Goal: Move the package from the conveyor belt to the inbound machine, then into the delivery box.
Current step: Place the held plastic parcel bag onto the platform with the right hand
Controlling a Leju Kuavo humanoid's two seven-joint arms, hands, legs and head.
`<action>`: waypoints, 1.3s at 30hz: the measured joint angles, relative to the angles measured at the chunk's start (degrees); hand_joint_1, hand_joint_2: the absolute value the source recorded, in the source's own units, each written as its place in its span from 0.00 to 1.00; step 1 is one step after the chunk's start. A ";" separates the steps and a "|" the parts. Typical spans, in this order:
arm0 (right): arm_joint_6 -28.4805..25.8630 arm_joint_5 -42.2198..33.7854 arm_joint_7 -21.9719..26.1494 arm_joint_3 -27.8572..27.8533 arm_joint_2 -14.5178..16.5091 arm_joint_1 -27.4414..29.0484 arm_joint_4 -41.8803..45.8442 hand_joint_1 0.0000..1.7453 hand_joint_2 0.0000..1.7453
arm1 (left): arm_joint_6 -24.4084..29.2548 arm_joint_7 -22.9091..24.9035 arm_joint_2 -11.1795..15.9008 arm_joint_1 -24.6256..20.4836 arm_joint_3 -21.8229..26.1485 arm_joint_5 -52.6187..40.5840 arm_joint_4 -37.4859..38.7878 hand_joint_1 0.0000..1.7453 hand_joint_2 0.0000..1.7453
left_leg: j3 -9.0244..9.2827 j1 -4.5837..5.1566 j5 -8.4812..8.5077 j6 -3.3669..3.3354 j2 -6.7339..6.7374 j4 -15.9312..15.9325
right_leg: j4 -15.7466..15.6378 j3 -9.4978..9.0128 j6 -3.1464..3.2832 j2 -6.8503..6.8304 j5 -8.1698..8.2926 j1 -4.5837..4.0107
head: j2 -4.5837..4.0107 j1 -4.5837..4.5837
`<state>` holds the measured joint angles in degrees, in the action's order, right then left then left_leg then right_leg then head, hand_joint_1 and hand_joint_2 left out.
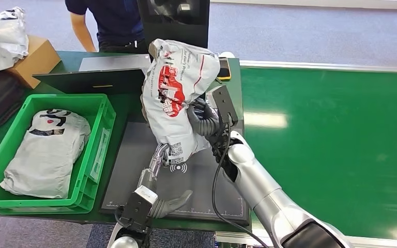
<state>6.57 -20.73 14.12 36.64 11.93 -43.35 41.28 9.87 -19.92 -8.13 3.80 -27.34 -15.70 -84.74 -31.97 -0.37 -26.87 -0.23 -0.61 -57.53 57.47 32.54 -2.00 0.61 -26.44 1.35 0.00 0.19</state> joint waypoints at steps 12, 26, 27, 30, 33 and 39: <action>1.46 0.50 0.30 4.08 -0.25 0.33 -0.24 0.00 1.00 | -0.14 0.70 0.14 0.40 0.11 -0.80 -0.04 0.00 1.00 | -0.01 0.00 0.00 0.00 0.00 -0.01 | 0.00 0.05 0.00 0.00 0.00 0.00 | 0.00 0.00; -0.94 4.00 8.60 -0.34 -9.88 17.20 23.22 0.00 1.00 | 2.05 0.01 1.23 2.76 0.50 -0.89 -0.91 0.00 1.00 | -0.07 0.00 -0.07 0.03 -0.04 -0.02 | -0.06 0.10 -0.01 -0.03 -0.03 -0.01 | 0.00 0.01; -1.19 4.33 9.07 -0.99 -10.46 19.20 25.48 0.00 1.00 | 1.97 0.01 1.29 2.92 0.52 -0.92 -1.06 0.00 1.00 | -0.08 0.00 -0.08 0.02 -0.04 -0.02 | -0.07 0.11 -0.01 -0.02 -0.03 -0.01 | 0.00 0.01; -1.38 5.33 10.18 -3.09 -11.67 24.59 31.45 0.00 1.00 | 1.69 0.03 1.44 3.13 0.57 -1.20 -1.40 0.00 1.00 | -0.09 0.00 -0.10 0.04 -0.02 -0.01 | -0.07 0.14 -0.01 0.00 -0.03 -0.01 | 0.00 0.01; -0.91 6.37 10.90 -5.44 -12.08 29.65 37.05 0.00 1.00 | 1.56 0.14 1.54 3.34 0.62 -1.52 -1.58 0.00 1.00 | -0.10 0.00 -0.11 0.04 -0.03 0.00 | -0.07 0.13 -0.01 -0.01 -0.03 -0.01 | 0.00 0.01; 1.38 9.44 11.09 -11.10 -11.84 38.12 47.85 0.00 1.00 | 2.33 0.17 1.64 4.12 0.72 -2.88 -2.90 0.00 1.00 | -0.11 0.00 -0.12 0.05 0.00 0.00 | -0.06 0.13 -0.01 0.02 -0.03 0.00 | 0.00 0.00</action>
<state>7.95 -11.28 25.21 25.54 0.09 -5.23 89.13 12.21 -19.75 -6.49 7.92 -26.62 -18.58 -87.64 -32.08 -0.37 -26.99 -0.19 -0.61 -57.53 57.40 32.67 -2.01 0.63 -26.47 1.34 0.00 0.19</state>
